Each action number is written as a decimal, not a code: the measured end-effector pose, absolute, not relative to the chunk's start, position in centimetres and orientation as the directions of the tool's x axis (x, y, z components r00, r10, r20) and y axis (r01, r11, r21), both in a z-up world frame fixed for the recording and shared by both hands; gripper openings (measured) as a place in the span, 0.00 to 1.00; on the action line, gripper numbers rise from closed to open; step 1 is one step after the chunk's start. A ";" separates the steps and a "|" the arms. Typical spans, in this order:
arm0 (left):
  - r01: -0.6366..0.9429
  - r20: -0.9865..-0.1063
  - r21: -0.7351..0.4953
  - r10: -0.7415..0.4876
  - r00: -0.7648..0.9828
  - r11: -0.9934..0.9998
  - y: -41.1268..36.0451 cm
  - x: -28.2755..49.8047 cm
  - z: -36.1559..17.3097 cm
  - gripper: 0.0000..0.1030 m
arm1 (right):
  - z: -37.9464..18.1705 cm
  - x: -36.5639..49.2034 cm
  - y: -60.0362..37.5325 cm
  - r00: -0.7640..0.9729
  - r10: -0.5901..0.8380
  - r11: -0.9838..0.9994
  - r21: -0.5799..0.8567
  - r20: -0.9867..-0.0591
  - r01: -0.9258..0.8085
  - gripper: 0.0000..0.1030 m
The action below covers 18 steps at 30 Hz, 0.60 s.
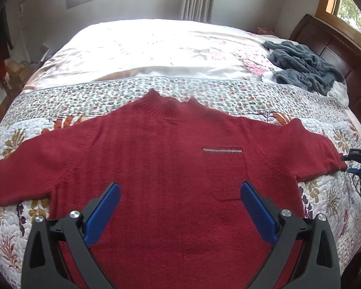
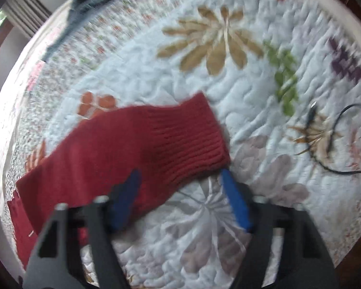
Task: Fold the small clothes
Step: 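Grasp the red sweater's sleeve cuff with the right tool and lift it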
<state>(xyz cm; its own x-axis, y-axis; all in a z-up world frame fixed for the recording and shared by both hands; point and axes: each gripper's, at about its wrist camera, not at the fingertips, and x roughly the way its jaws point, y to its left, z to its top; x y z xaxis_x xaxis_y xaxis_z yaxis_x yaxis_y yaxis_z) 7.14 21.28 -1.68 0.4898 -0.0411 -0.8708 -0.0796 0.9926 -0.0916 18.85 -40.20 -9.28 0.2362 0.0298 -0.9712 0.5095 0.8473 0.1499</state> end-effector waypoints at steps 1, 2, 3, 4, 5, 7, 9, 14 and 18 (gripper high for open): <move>-0.077 -0.873 -0.089 -0.041 0.486 0.993 21.2 7.2 -1.9 0.97 | -10.2 19.1 -40.4 0.231 0.048 0.840 0.164 -0.972 0.517 0.61; -0.075 -0.874 -0.086 -0.039 0.484 0.993 21.2 7.2 -2.1 0.97 | -10.6 19.3 -40.5 0.235 0.053 0.839 0.171 -0.971 0.517 0.61; -0.074 -0.876 -0.079 -0.033 0.482 0.994 21.1 7.1 -2.2 0.97 | -10.8 19.4 -40.6 0.238 0.055 0.838 0.174 -0.970 0.517 0.61; -0.075 -0.877 -0.071 -0.026 0.480 0.995 21.1 7.1 -2.3 0.97 | -11.0 19.7 -40.7 0.245 0.058 0.835 0.181 -0.968 0.519 0.61; -0.076 -0.878 -0.064 -0.020 0.479 0.995 21.2 7.1 -2.5 0.97 | -11.1 19.8 -40.8 0.251 0.060 0.833 0.187 -0.966 0.520 0.55; -0.080 -0.879 -0.061 -0.015 0.477 0.995 21.4 6.9 -2.6 0.97 | -10.9 20.0 -40.9 0.279 0.083 0.833 0.220 -0.957 0.508 0.28; -0.081 -0.880 -0.064 -0.018 0.475 0.995 21.5 6.8 -2.8 0.97 | -10.5 20.0 -41.1 0.310 0.118 0.822 0.268 -0.943 0.503 0.13; -0.077 -0.881 -0.069 -0.025 0.472 0.995 21.8 6.2 -2.9 0.97 | -7.2 19.5 -41.6 0.394 0.036 0.832 0.246 -0.918 0.498 0.10; -0.085 -0.878 -0.069 -0.020 0.478 0.994 22.5 5.8 -2.9 0.97 | -6.2 18.4 -42.6 0.356 -0.051 0.819 0.165 -0.933 0.549 0.10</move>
<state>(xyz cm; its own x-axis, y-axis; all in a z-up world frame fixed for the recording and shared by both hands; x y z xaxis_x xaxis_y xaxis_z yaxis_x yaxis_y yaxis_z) 5.79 22.52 -2.91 0.4782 -0.0202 -0.8780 -0.0853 0.9939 -0.0693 18.42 -42.65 -6.20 0.3561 -0.0513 -0.9330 0.5494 0.8192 0.1646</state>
